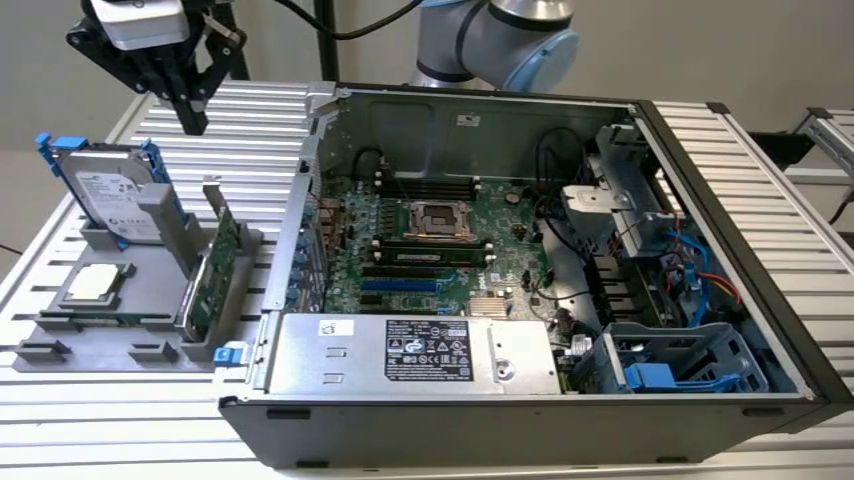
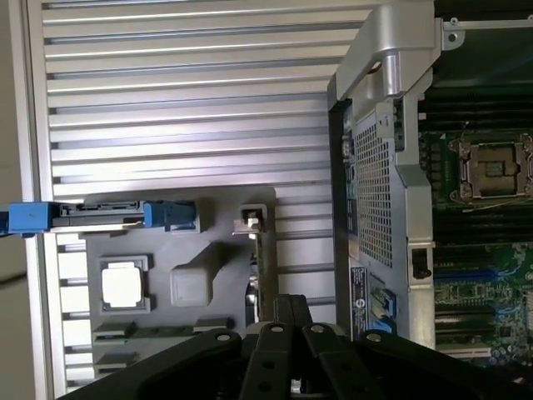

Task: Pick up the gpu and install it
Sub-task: 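Reach for the gpu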

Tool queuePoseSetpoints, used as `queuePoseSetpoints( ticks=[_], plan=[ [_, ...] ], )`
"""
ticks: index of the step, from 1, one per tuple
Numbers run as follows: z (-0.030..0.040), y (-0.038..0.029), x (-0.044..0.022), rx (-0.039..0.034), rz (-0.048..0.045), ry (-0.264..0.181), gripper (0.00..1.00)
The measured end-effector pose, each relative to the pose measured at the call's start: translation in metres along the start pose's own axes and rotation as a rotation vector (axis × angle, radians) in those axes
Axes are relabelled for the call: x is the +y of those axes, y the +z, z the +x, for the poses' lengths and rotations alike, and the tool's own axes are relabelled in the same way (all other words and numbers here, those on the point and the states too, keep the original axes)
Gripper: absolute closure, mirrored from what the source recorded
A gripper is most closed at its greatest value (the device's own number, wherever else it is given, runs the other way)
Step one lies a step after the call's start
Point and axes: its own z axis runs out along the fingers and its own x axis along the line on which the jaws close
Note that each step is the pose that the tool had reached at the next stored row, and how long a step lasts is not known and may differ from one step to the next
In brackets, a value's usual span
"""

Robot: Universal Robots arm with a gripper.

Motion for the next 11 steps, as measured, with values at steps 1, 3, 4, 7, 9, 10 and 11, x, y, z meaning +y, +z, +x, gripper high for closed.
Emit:
queuePoseSetpoints(
  ticks=[1,3,4,7,9,10,11],
  plan=[
    [0.0012,-0.0001,-0.0001,0.0001,0.0000,0.000,1.00],
    [0.0041,-0.0001,-0.0003,0.0000,0.0000,0.000,1.00],
    [0.0054,-0.0001,-0.0004,0.0001,0.0000,0.000,1.00],
    [0.0095,-0.0002,-0.0007,0.0000,0.0000,0.000,1.00],
    [0.0122,-0.0002,-0.0009,0.0000,-0.0001,0.000,1.00],
    [0.0136,-0.0003,-0.0010,0.0001,0.0000,0.000,1.00],
    [0.0150,-0.0003,-0.0011,0.0000,0.0000,0.000,1.00]
  ],
)
